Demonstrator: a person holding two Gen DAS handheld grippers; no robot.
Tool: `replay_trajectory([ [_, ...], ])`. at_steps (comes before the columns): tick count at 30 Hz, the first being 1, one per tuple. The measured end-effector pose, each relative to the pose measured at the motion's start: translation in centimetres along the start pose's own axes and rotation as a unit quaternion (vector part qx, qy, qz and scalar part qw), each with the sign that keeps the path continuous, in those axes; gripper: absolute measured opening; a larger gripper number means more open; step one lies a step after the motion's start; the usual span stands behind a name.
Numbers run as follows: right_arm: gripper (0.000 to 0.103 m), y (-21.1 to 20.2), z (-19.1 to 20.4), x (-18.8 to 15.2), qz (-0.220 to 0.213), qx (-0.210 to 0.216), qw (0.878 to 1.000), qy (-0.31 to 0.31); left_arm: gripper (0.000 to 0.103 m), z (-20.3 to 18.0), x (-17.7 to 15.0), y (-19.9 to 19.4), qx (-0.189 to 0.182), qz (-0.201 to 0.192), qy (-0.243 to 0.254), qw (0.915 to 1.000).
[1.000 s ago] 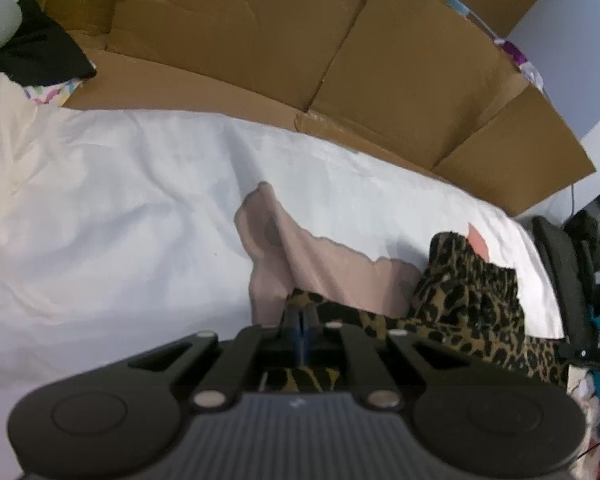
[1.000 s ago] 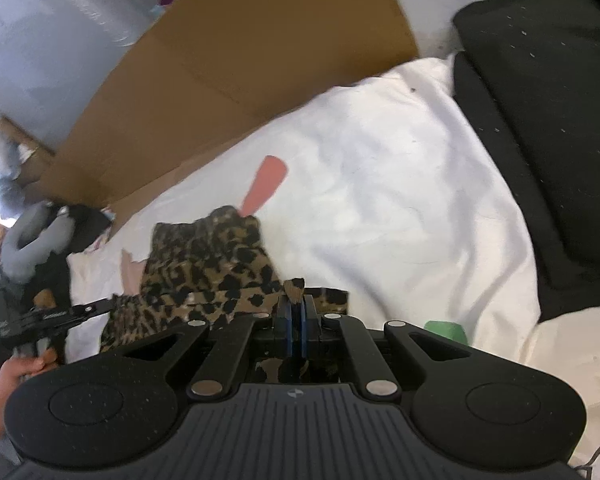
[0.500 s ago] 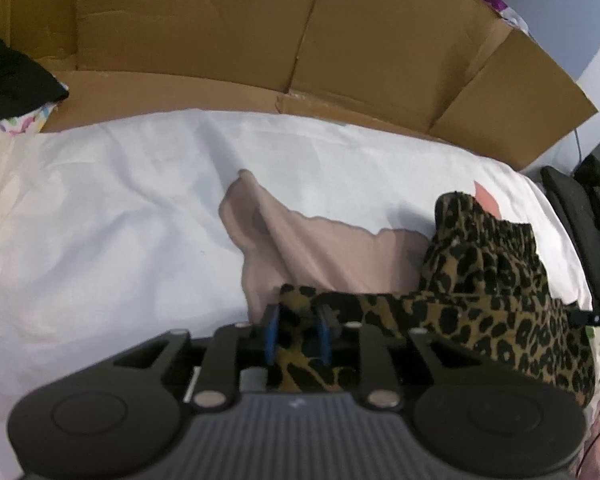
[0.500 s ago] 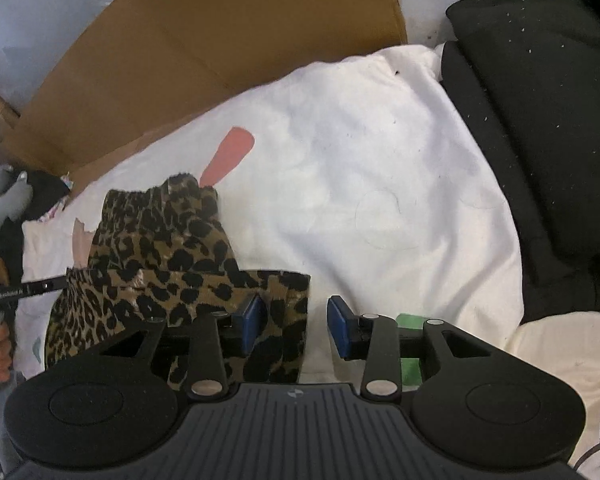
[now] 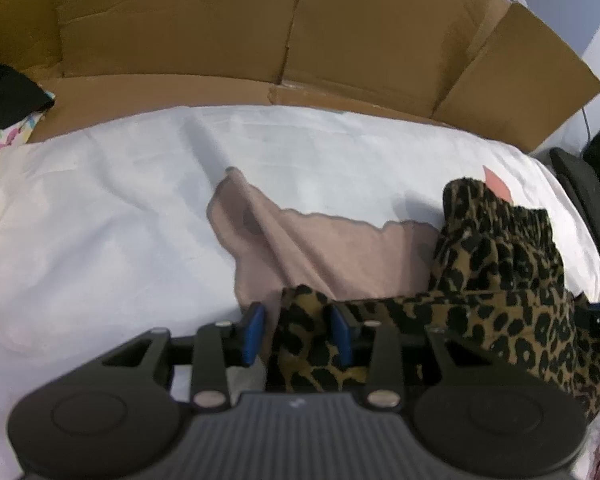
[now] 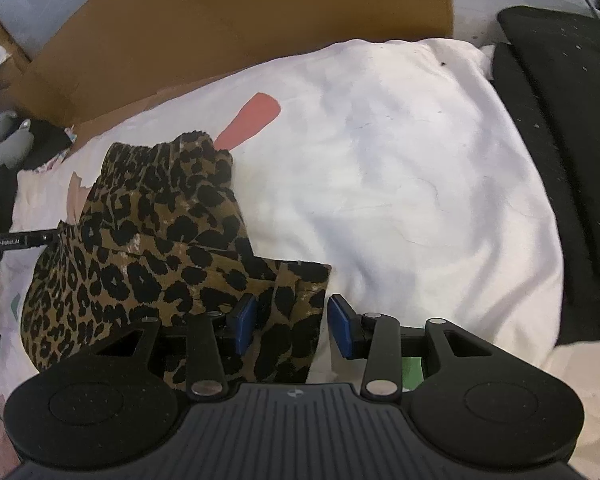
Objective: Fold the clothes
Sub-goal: 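Close both grippers on the folded skirt edge and lift it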
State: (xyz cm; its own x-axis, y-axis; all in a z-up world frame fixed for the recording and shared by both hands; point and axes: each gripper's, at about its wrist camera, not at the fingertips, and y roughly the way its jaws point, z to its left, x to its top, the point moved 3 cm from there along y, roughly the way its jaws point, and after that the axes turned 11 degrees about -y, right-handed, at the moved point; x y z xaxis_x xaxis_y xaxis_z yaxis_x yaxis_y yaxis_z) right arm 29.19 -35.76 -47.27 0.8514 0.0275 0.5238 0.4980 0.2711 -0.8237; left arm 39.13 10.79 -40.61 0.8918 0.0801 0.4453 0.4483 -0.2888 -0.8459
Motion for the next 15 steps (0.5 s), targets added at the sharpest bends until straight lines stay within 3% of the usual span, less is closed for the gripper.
replay_trajectory([
  [6,0.046,0.3,0.3,0.1,0.001,-0.003,1.0,-0.013,0.036,-0.3,-0.2,0.0,-0.002,0.0,-0.004,1.0],
  [9,0.032,-0.2,0.2,0.1,-0.008,0.0,1.0,-0.007,0.018,-0.2,-0.3,-0.4,-0.008,0.0,-0.01,0.9999],
  [10,0.015,-0.6,0.2,0.2,-0.012,0.001,1.0,-0.004,0.012,-0.1,-0.3,-0.5,-0.01,-0.002,-0.014,0.9998],
  [11,0.01,-0.9,0.2,0.3,-0.017,0.002,1.0,-0.001,0.011,0.0,-0.2,-0.7,-0.013,-0.003,-0.02,0.9997],
  [15,0.008,-2.2,0.1,0.5,-0.036,0.006,0.999,0.01,0.01,0.2,-0.4,-1.9,-0.016,-0.018,-0.032,0.9992],
])
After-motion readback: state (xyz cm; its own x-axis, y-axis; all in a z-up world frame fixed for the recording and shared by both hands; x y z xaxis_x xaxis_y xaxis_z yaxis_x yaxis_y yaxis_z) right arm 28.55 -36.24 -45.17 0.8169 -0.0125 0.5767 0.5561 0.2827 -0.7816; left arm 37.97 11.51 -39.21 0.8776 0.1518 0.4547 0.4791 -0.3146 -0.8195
